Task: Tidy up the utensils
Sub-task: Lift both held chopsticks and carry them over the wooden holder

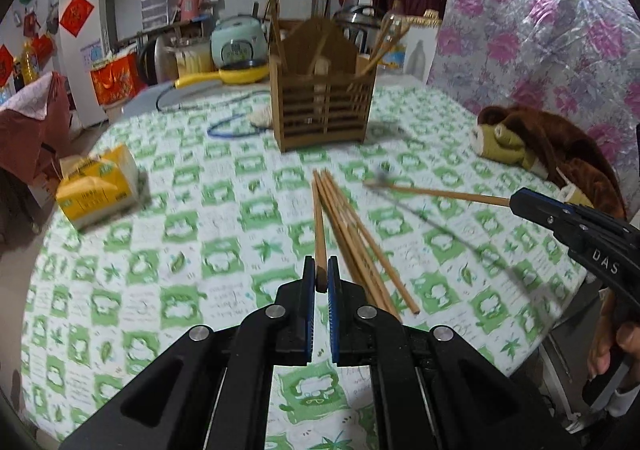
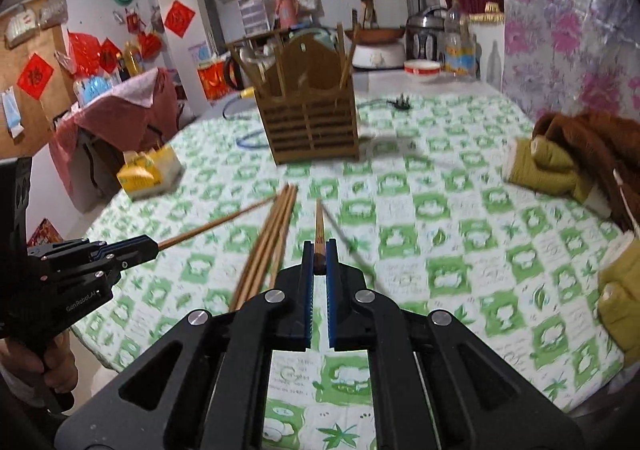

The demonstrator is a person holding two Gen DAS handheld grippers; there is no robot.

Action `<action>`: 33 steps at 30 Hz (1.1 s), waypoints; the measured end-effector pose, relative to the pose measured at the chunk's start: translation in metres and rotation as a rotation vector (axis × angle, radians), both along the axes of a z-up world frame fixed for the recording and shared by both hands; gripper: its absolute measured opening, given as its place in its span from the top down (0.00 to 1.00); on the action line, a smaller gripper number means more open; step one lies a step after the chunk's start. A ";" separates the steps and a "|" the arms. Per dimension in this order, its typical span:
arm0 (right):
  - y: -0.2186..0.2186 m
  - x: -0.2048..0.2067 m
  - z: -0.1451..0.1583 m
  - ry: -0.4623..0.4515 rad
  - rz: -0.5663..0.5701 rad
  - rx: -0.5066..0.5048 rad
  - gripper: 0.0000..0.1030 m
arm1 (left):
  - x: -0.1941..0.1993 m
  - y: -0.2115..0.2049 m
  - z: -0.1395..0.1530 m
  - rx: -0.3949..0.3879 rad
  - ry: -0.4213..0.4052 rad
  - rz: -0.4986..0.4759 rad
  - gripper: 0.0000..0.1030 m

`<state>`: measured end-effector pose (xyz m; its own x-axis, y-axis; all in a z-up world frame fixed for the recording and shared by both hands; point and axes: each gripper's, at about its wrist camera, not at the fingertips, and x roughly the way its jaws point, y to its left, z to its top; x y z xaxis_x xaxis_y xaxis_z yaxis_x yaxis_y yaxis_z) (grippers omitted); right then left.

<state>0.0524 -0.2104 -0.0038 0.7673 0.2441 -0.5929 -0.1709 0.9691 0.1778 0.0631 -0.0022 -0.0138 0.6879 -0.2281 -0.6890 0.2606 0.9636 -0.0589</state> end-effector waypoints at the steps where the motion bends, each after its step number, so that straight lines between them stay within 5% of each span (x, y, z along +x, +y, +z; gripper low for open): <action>1: -0.001 0.000 0.006 -0.016 -0.001 0.003 0.94 | -0.001 0.001 0.005 -0.002 -0.013 -0.001 0.94; 21: 0.010 0.016 0.071 -0.176 0.029 0.001 0.94 | 0.008 0.001 0.057 0.001 -0.130 -0.024 0.94; 33: 0.008 0.011 0.052 -0.144 0.031 0.014 0.94 | -0.018 0.015 -0.057 0.003 0.172 -0.026 0.94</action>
<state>0.0636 -0.2028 0.0487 0.8360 0.2765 -0.4739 -0.2255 0.9606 0.1627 0.0455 0.0131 -0.0708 0.5533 -0.2424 -0.7969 0.2718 0.9569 -0.1023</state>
